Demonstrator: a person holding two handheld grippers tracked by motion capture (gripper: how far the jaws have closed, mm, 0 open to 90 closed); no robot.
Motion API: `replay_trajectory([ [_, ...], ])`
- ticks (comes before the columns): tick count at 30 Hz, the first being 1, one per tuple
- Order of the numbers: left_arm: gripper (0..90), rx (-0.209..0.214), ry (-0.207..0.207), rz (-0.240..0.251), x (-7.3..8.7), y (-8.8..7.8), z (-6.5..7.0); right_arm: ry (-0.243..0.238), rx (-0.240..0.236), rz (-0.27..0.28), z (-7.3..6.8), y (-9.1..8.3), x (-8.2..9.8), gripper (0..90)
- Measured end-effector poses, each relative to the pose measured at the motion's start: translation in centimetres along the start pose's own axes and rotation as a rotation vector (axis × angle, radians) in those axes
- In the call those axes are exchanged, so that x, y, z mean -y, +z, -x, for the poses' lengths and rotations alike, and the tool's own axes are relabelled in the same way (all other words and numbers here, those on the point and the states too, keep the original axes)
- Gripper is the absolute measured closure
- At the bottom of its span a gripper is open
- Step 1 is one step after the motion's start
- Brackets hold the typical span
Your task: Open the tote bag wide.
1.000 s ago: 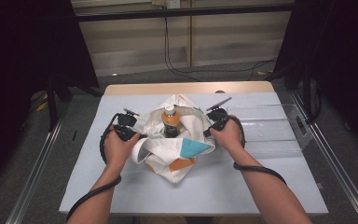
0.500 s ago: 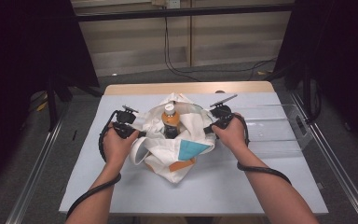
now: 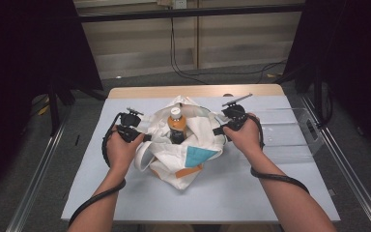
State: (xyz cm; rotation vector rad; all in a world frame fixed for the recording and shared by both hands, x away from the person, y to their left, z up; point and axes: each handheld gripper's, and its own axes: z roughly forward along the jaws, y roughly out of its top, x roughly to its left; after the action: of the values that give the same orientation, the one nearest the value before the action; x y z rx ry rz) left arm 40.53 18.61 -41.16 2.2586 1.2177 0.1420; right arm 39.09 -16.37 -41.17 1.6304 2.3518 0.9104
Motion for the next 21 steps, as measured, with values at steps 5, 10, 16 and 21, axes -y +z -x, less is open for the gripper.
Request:
replay_trajectory([
  [5,80.8,0.001,-0.003,0.008,0.0,-0.1,0.0,-0.005,-0.013,0.017,-0.5,-0.6,-0.3,65.2],
  [10,80.8,0.005,-0.012,0.023,0.1,-0.2,0.0,-0.025,-0.021,0.029,-0.8,-1.0,-0.6,76.0],
  [16,80.8,0.007,0.0,0.016,0.0,-0.3,-0.1,-0.028,-0.026,0.027,-1.2,-0.9,-0.8,80.1],
  [21,80.9,0.01,-0.003,0.023,0.1,-0.2,-0.2,-0.052,-0.026,0.046,-1.8,-0.1,-1.2,85.6],
])
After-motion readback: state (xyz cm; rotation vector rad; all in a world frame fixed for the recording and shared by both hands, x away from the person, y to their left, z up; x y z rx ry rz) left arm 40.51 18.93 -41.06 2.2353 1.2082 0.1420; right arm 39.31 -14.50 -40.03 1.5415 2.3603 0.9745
